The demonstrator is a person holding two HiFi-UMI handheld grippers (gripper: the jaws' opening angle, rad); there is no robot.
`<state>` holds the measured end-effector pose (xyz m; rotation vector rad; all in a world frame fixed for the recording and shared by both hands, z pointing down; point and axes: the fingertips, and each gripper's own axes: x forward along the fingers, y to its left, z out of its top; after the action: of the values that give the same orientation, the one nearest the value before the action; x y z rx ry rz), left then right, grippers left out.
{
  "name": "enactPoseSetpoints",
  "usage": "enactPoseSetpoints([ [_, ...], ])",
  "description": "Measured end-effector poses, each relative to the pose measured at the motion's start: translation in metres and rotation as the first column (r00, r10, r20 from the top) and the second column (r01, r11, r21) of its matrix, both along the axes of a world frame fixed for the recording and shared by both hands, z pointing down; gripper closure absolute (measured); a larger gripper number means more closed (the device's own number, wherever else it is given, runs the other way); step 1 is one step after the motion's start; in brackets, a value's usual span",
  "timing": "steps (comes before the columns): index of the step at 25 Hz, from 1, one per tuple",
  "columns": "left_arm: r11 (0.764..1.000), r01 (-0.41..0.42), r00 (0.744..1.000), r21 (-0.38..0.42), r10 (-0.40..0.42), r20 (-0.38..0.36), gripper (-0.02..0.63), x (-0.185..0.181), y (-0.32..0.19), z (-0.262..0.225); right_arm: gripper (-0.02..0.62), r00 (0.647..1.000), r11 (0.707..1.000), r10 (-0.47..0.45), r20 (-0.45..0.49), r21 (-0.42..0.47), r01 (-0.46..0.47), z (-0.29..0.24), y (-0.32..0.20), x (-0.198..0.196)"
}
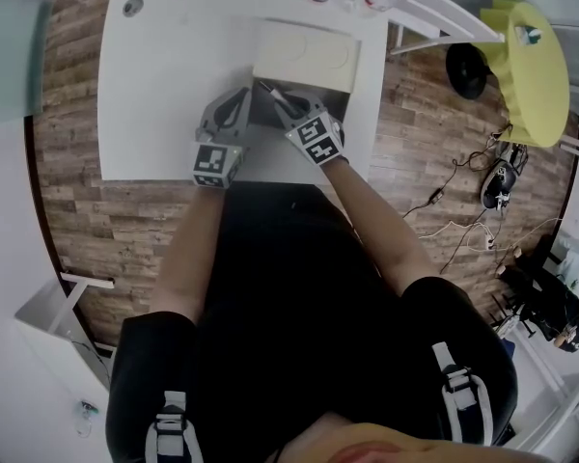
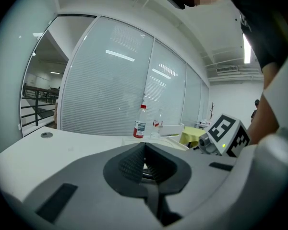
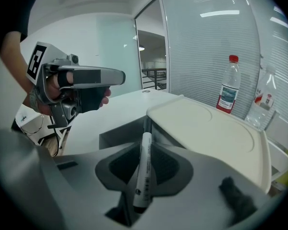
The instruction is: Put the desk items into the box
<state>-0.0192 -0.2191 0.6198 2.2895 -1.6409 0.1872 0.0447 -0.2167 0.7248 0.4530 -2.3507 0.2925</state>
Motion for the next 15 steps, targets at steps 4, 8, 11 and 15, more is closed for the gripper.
enactPoseSetpoints([
  [4, 1.000, -0.009, 1.000, 0.002, 0.009, 0.002, 0.594, -0.001, 0.000, -0.002, 0.499, 1.000, 1.000, 0.009, 0.004, -0.012, -0.009, 0.001, 0.000, -0.003],
  [8, 1.000, -0.013, 1.000, 0.006, 0.013, 0.006, 0.594, -0.003, -0.001, -0.003, 0.499, 1.000, 1.000, 0.012, 0.028, -0.003, -0.012, -0.007, 0.000, -0.006],
  [11, 1.000, -0.018, 1.000, 0.013, 0.018, 0.010, 0.594, -0.003, 0.000, -0.008, 0.499, 0.999, 1.000, 0.013, 0.045, 0.012, -0.014, -0.016, 0.000, -0.007],
  [15, 0.999, -0.027, 1.000, 0.023, 0.026, 0.017, 0.594, -0.004, 0.001, -0.014, 0.499, 0.997, 0.999, 0.026, 0.068, 0.024, -0.027, -0.030, 0.002, -0.005],
])
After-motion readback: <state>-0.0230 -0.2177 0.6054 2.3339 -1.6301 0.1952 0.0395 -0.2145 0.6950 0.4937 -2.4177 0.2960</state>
